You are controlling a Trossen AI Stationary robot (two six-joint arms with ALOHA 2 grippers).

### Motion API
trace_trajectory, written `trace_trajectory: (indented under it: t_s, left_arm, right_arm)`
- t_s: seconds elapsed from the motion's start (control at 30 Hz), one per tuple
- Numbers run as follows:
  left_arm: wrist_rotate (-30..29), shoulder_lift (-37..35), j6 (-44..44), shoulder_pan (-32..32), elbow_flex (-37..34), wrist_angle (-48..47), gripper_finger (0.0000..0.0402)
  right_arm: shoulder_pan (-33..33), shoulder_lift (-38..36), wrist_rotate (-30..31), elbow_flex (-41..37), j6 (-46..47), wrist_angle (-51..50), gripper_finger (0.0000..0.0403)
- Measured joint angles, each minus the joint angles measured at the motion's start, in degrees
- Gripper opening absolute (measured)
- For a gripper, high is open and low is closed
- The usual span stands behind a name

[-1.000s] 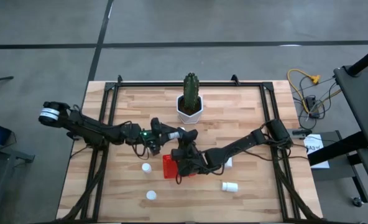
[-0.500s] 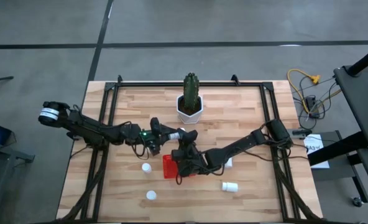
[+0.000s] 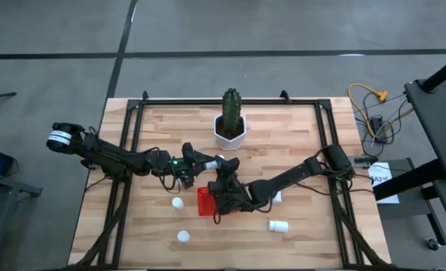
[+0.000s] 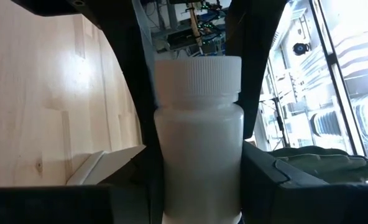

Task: Pick and place pill bottles into a basket
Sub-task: Put the white pill bottle into the red bin

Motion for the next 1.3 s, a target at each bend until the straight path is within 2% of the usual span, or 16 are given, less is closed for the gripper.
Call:
trace_trajectory:
  t_s: [0.27, 0.5, 0.63, 0.83, 1.0, 1.3]
  left_arm:
    - [-1.2, -0.1, 0.2, -0.7, 0.0, -0.3, 0.0149]
    - [-2.0, -0.8, 0.1, -1.2, -0.8, -0.4, 0.0149]
    - [-2.5, -1.8, -4.3, -1.2, -1.0, -0.5, 0.0149]
    - [-4.0, -3.1, -4.8, -1.9, -1.2, -2.2, 0.0149]
    - [-9.2, -4.6, -6.1, -2.8, -1.7, -2.5, 0.0149]
    - [-11.8, -8.7, -15.5, -3.8, -1.9, -11.1, 0.0149]
  right_arm:
    - [0.0, 0.0, 0.3, 0.0, 3.1, 0.2, 0.0182]
    - [0.3, -0.4, -0.4, 0.0, 2.2, 0.1, 0.0215]
    - [0.7, -1.0, -0.5, 0.0, 2.2, -0.1, 0.0229]
    - [0.7, -1.4, -0.1, 0.0, 4.6, -3.7, 0.0249]
    - [0.9, -3.6, 0.1, 0.0, 15.2, -14.2, 0.0263]
    - [1.1, -8.3, 0.2, 0.0, 46.5, -41.3, 0.0267]
